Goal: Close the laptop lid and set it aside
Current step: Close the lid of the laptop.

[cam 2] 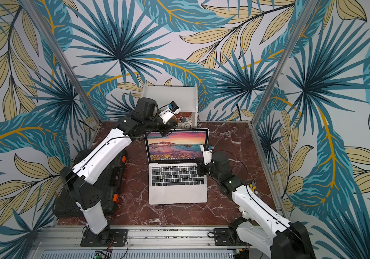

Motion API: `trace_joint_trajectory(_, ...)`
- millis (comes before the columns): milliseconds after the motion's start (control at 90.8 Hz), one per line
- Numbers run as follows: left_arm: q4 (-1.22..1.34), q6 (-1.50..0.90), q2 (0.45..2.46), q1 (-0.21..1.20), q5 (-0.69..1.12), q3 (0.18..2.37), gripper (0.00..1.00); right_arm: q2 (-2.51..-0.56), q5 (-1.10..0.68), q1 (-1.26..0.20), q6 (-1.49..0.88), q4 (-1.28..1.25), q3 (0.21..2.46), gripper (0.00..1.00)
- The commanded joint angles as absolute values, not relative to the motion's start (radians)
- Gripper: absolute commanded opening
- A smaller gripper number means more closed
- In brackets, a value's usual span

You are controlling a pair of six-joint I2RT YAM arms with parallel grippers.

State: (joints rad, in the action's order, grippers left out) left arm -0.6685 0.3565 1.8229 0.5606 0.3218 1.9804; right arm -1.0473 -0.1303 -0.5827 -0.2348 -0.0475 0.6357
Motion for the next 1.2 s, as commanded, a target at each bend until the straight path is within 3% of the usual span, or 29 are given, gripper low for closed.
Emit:
trace_joint_trajectory(0, -0.674, 0.366, 1.783, 0.575, 0.301, 1.946, 0.02, -1.028, -0.107, -0.588, -0.216, -0.049, 0.619, 0.00)
trace_joint_trajectory(1090, -0.651, 0.328, 1.652, 0.637, 0.318, 1.789, 0.03, -0.970, -0.092, -0.589, -0.207, -0.047, 0.598, 0.00)
trace_joint_trajectory(1157, -0.644, 0.334, 1.651, 0.637, 0.299, 1.801, 0.11, -0.968, -0.106, -0.590, -0.207, -0.040, 0.604, 0.04)
trace_joint_trajectory(1190, -0.644, 0.338, 1.653, 0.635, 0.283, 1.813, 0.29, -0.964, -0.114, -0.590, -0.208, -0.043, 0.602, 0.04)
